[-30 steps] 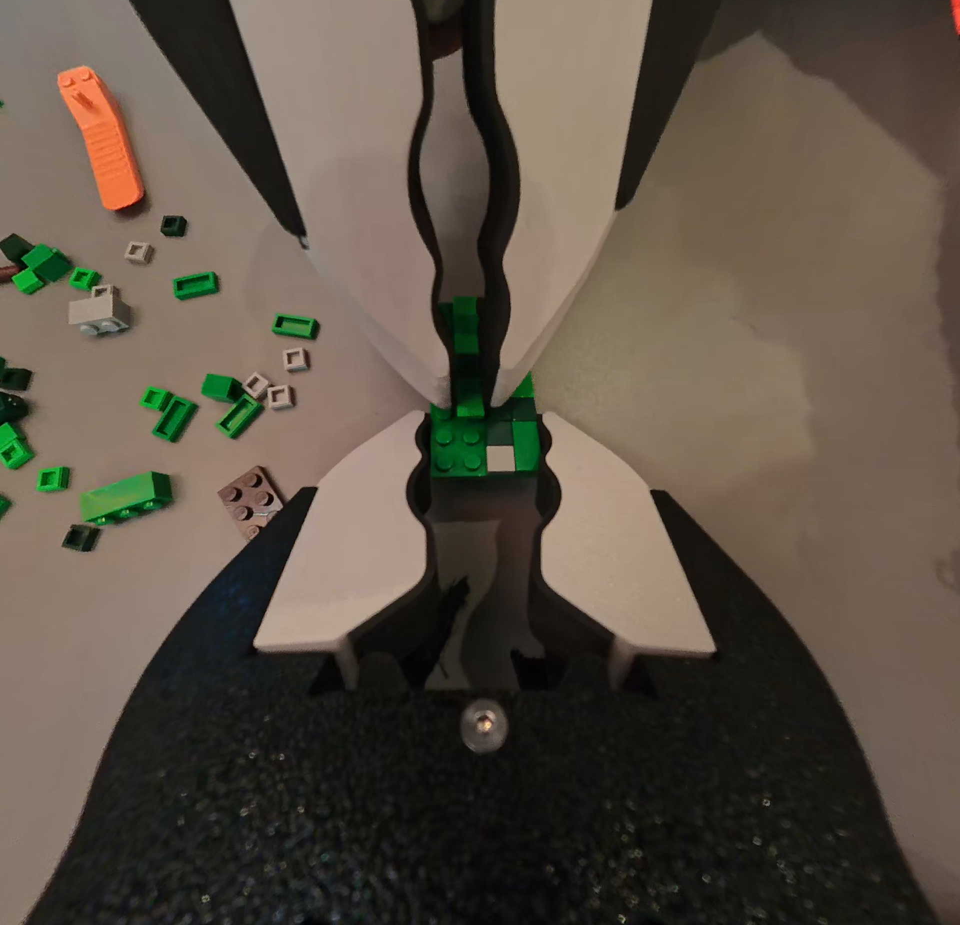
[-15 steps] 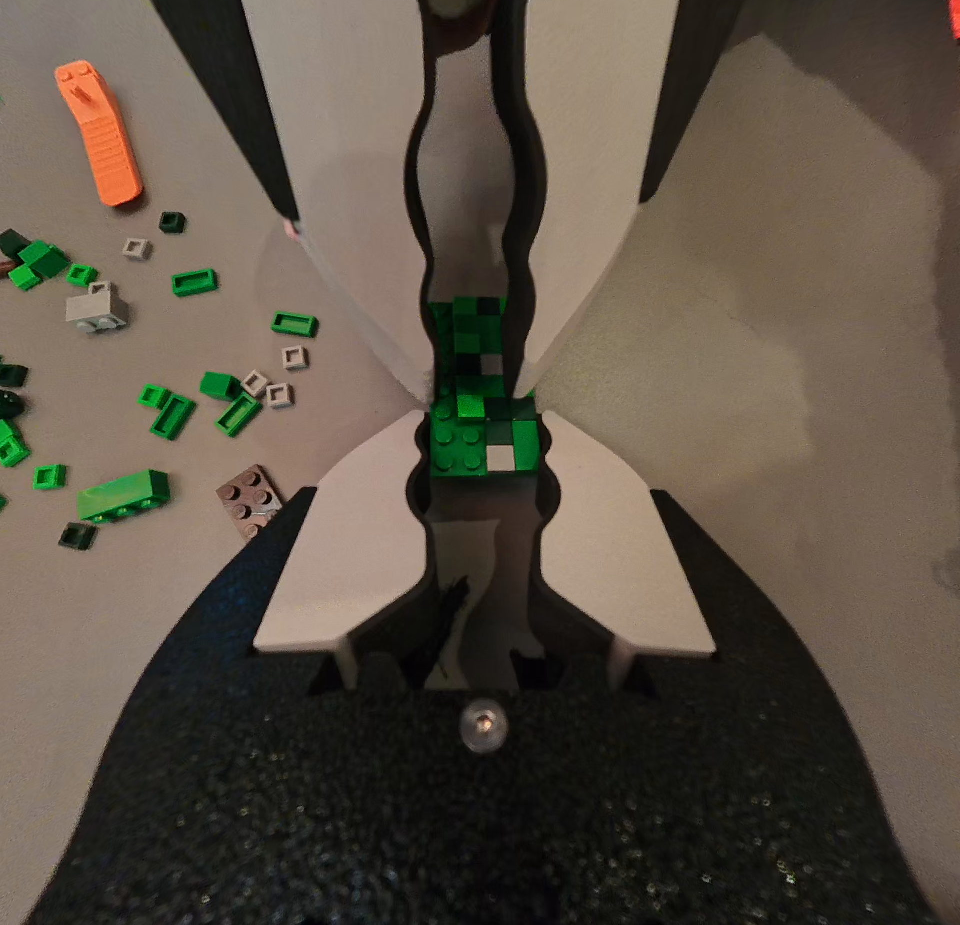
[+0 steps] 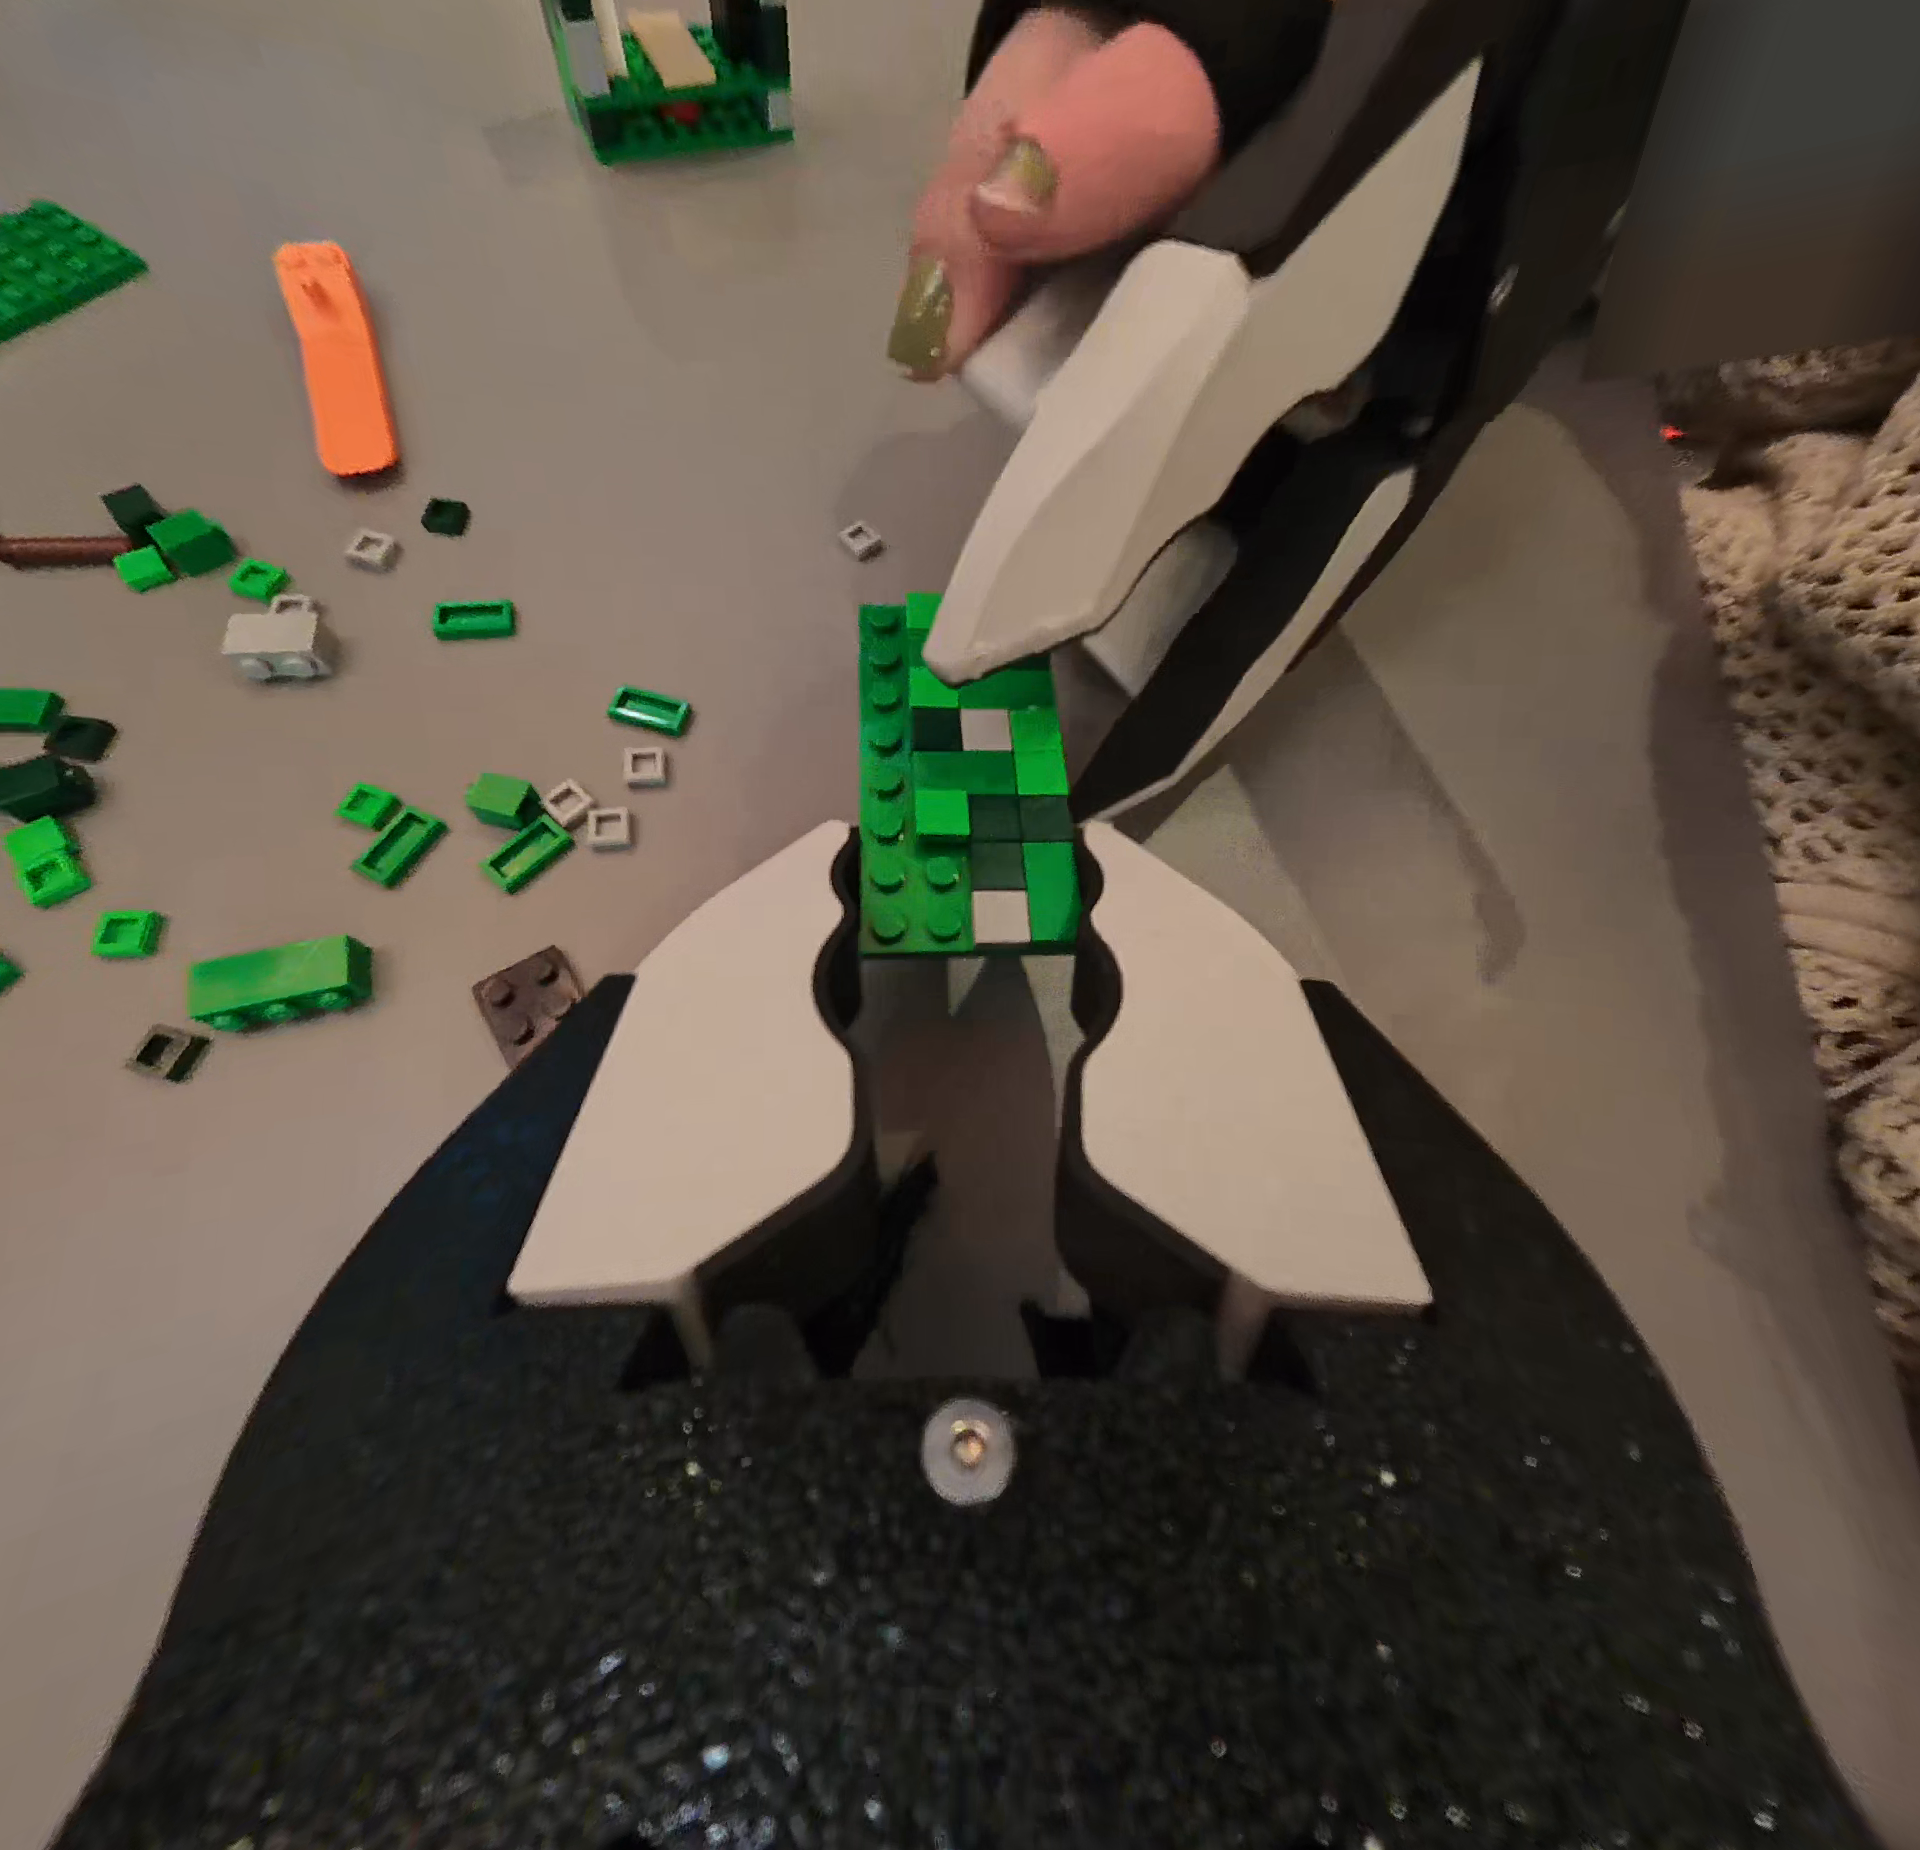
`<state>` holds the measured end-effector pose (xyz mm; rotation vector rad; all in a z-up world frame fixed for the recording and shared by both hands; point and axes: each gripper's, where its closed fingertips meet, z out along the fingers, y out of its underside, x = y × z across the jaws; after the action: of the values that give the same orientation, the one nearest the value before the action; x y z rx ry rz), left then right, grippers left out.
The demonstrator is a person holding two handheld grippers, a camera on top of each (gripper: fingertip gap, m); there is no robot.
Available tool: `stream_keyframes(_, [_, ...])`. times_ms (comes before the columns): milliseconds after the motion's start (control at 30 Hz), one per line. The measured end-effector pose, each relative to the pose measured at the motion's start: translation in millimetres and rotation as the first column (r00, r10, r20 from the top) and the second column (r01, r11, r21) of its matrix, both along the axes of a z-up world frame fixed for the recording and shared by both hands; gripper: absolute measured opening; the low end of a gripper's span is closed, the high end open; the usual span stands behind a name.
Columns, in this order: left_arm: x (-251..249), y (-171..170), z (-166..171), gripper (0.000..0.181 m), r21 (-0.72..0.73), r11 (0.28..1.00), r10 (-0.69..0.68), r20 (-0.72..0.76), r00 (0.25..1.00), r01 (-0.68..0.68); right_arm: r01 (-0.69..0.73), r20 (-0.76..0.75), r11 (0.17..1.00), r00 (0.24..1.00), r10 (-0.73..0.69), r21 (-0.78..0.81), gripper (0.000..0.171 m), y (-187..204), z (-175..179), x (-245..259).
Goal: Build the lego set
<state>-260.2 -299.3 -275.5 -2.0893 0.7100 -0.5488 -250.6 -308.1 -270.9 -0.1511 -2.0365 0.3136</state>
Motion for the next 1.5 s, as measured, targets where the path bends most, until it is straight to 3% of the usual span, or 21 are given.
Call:
stream_keyframes(200, [5.0,-1.7,-0.9,0.037,-0.011,1.0,-0.02,0.009,1.0,0.02,0.022,-0.13,0.994,0.991,-0.008,0.106,0.038,-4.2,1.2,-9.5])
stream_keyframes(467, [2.3,-1.7,-0.8,0.037,-0.013,1.0,-0.012,0.005,1.0,0.012,0.031,-0.159,0.988,0.987,-0.006,0.153,0.032,-4.7,-2.5,-10.6])
stream_keyframes(733, [3.4,-2.6,0.0,0.037,-0.02,1.0,-0.02,0.024,1.0,0.02,-0.016,-0.073,0.989,0.997,0.027,0.145,0.055,-7.7,-13.3,-3.2])
stream_keyframes(867, [2.8,-2.8,1.0,0.037,-0.017,1.0,-0.02,0.027,0.999,0.021,-0.01,-0.026,1.0,1.0,0.01,0.024,0.073,-5.0,-5.5,1.9])
stream_keyframes(1000, [4.4,-3.6,3.9,0.037,-0.011,0.999,-0.029,0.043,0.999,0.03,0.024,-0.051,0.999,0.998,-0.021,0.048,0.076,11.8,3.1,3.0])
stream_keyframes(1500, [16.3,-7.4,9.6,0.037,-0.002,0.998,-0.069,0.064,0.996,0.07,-0.03,-0.191,0.963,0.978,0.084,0.268,0.043,-1.2,3.9,-3.7])
